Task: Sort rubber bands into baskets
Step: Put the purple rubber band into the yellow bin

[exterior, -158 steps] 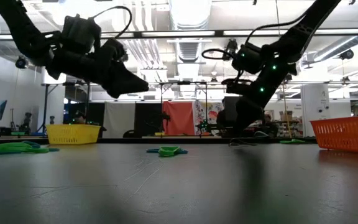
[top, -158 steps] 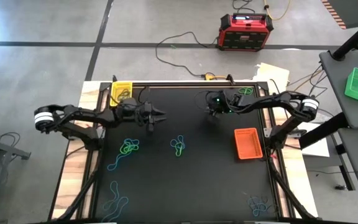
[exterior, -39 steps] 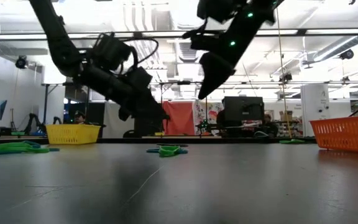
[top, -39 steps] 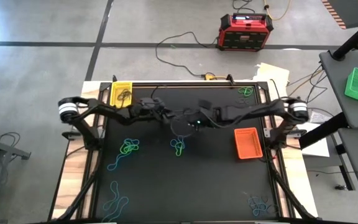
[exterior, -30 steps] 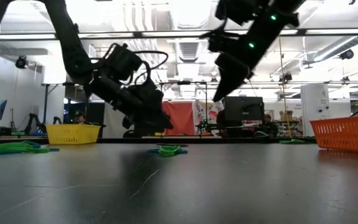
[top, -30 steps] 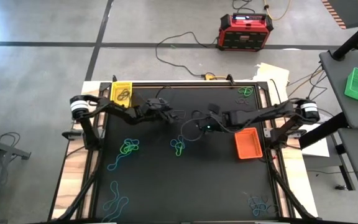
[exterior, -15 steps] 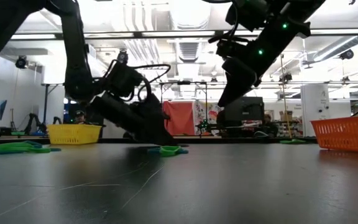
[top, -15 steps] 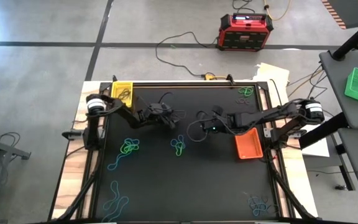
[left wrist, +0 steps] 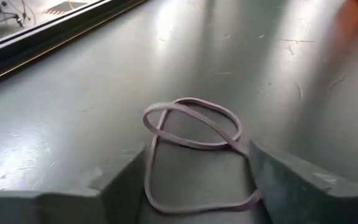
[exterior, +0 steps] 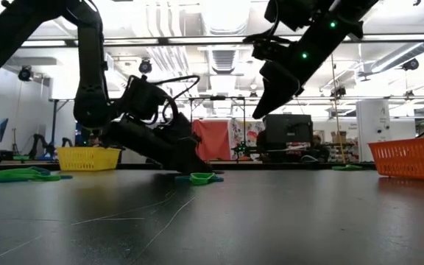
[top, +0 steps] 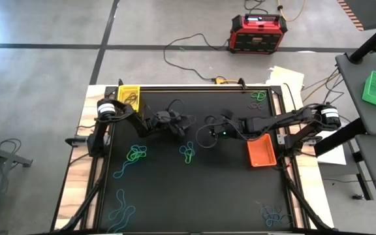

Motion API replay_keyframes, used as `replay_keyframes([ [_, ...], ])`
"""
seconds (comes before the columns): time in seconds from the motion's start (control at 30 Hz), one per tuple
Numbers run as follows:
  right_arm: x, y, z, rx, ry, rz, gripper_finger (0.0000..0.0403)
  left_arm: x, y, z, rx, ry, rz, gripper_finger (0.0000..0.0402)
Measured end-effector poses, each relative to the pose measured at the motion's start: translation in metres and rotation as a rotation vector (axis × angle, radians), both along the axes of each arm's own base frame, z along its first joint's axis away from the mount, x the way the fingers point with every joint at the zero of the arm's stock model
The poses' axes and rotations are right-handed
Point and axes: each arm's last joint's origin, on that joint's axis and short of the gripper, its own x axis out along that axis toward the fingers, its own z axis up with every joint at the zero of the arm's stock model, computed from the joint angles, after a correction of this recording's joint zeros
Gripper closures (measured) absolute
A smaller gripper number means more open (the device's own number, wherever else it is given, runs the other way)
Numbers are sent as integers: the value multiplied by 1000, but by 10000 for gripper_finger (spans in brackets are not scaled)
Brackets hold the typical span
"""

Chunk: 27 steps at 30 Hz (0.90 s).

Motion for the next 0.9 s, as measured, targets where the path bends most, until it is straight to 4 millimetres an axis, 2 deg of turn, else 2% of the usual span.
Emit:
replay_keyframes([
  [0.27,2,0,4,-9,-5,9,335,0,0,1,17,4,-7,352],
  [0.33,2,0,5,-9,-6,9,334,0,0,1,16,3,2,388],
  [0.6,2,0,5,-1,-7,4,330,0,-2,15,-13,-30,32,400],
  [0.9,-2,0,0,39,29,-27,335,-5,-3,50,20,-67,36,401],
])
